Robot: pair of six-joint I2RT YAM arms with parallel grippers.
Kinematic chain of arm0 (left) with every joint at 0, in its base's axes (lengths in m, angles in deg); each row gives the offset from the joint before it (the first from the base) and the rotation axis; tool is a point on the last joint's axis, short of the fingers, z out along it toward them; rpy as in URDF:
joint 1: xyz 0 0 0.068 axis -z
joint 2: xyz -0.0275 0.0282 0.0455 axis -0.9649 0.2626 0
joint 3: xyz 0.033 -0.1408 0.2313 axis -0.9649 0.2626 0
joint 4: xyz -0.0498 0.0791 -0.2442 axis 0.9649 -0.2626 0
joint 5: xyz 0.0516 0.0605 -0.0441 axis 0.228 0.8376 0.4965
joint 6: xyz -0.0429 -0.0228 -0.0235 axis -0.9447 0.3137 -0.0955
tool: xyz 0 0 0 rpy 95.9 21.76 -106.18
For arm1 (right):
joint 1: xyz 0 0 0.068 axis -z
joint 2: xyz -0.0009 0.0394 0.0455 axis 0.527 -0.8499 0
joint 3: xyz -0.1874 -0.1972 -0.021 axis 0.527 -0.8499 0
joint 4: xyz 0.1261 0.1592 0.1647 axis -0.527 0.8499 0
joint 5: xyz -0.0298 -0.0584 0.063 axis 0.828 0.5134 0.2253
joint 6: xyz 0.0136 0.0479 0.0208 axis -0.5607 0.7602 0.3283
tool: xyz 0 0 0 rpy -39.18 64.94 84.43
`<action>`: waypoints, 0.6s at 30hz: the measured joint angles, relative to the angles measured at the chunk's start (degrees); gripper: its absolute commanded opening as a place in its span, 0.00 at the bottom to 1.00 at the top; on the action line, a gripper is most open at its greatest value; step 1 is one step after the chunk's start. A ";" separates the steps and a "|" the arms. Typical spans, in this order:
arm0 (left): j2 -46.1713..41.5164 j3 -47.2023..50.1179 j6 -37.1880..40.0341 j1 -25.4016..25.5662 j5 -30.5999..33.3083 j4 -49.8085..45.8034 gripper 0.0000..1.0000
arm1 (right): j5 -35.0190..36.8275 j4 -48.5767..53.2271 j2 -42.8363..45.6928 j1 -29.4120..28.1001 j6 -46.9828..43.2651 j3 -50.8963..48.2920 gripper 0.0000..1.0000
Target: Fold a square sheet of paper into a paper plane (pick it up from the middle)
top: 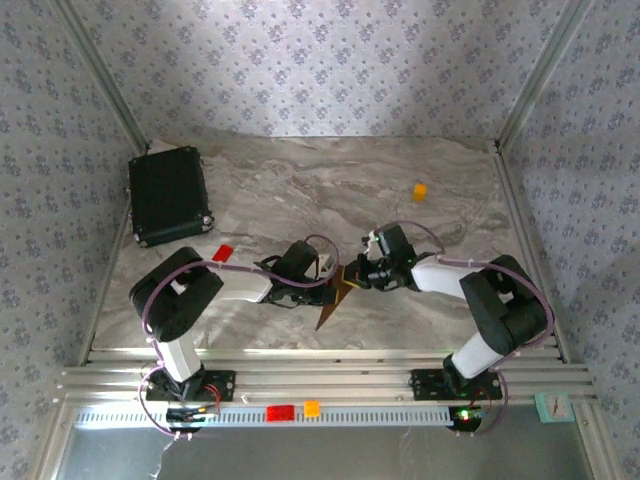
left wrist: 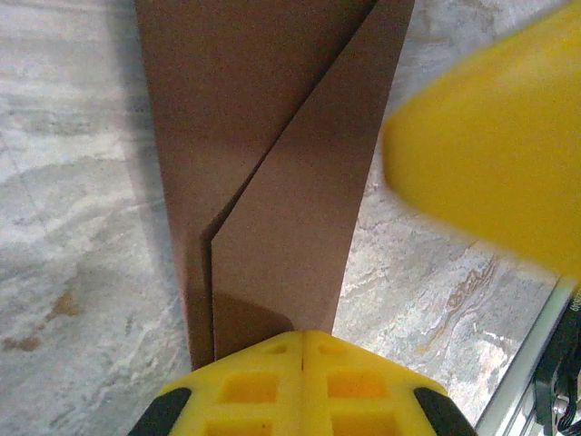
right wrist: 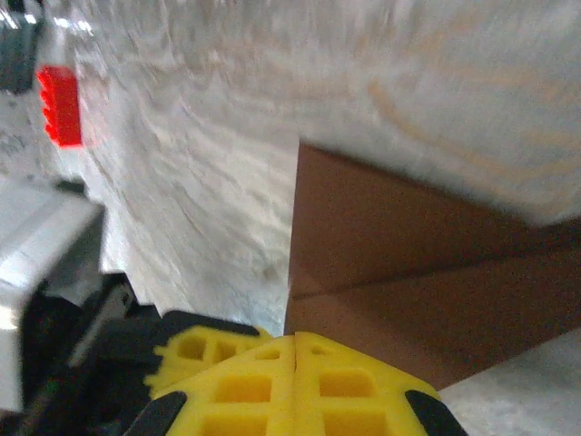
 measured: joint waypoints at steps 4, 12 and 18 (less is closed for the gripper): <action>0.00 -0.04 0.04 0.00 -0.02 -0.04 0.00 | -0.74 -2.45 -2.78 -1.33 1.68 -2.99 0.02; 0.00 -0.09 0.26 0.02 -0.04 -0.09 0.00 | -3.06 -3.63 -3.74 7.10 1.66 -2.71 0.03; 0.00 -0.02 0.26 0.02 -0.13 -0.02 0.00 | -1.97 -1.97 -5.16 14.38 0.37 -0.09 0.03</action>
